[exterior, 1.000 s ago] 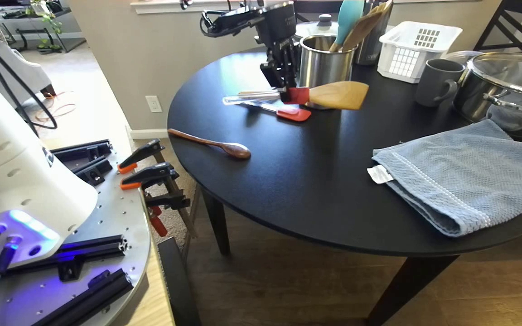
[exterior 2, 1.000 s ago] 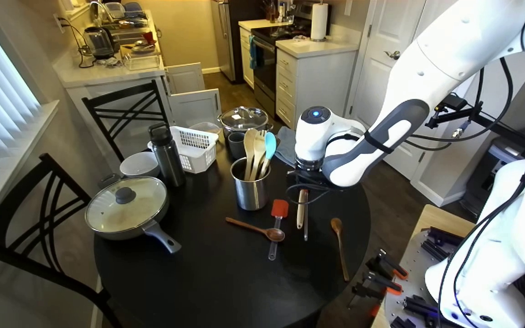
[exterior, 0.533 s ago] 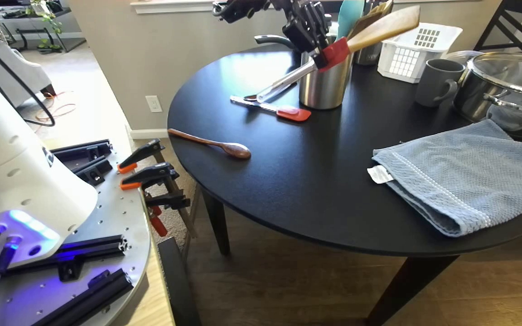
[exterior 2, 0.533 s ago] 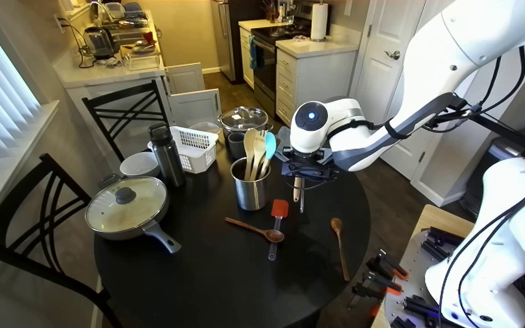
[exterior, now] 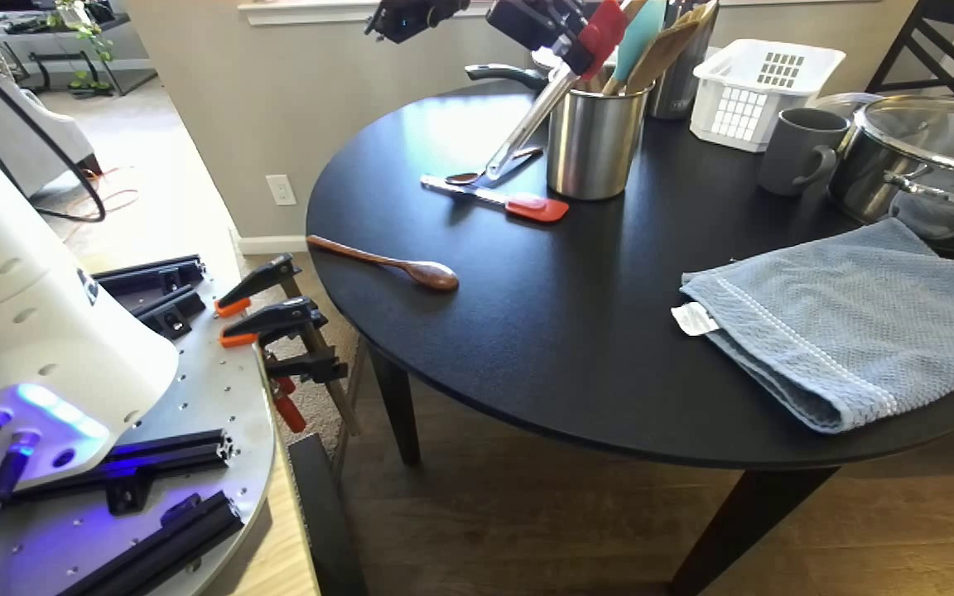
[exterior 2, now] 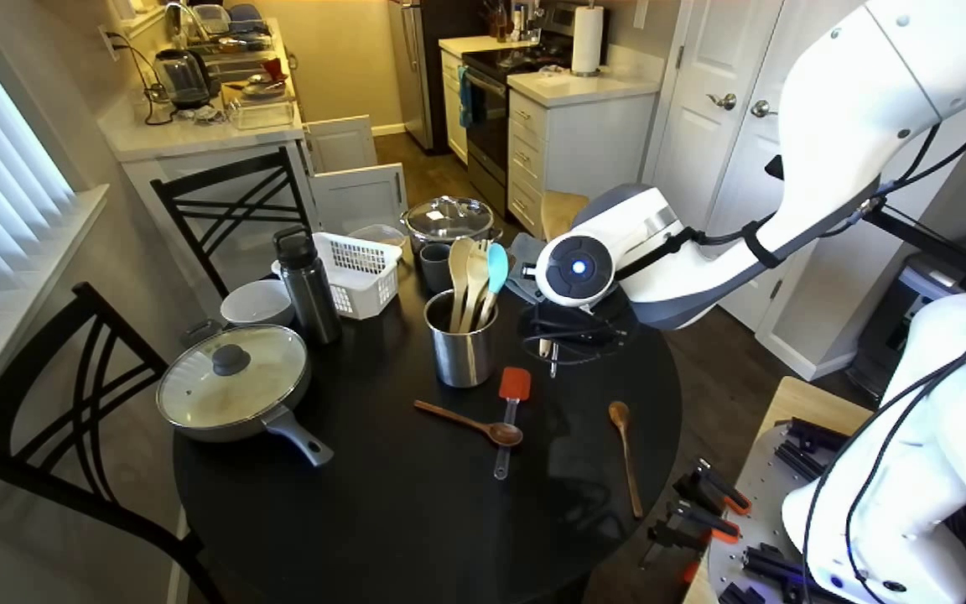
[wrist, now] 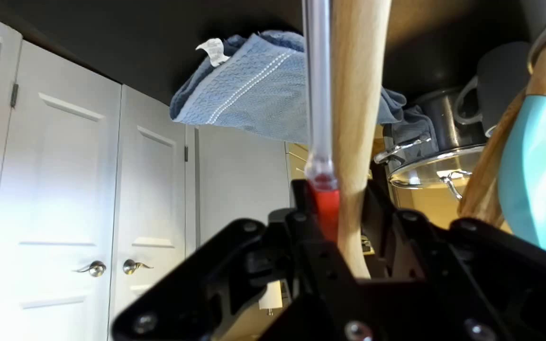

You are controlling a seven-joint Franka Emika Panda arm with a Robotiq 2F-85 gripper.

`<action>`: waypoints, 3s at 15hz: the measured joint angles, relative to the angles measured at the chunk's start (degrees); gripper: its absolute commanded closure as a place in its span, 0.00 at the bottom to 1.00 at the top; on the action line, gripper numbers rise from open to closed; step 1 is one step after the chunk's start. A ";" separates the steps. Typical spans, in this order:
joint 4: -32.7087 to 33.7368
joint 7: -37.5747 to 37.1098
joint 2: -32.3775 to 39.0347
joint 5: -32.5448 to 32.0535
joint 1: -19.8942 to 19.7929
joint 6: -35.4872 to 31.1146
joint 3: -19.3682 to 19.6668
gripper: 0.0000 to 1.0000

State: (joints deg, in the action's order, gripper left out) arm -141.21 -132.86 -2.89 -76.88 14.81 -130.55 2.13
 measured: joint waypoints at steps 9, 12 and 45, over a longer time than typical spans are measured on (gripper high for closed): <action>1.30 -0.88 -7.07 -0.59 -1.76 1.34 -8.32 0.92; 3.91 -0.90 -8.19 -3.80 -1.82 2.87 -9.61 0.92; 22.25 -5.07 15.80 -12.66 -4.23 10.41 -11.65 0.00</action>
State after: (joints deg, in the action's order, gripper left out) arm -118.97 -137.92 12.92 -89.54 10.58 -120.14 -9.52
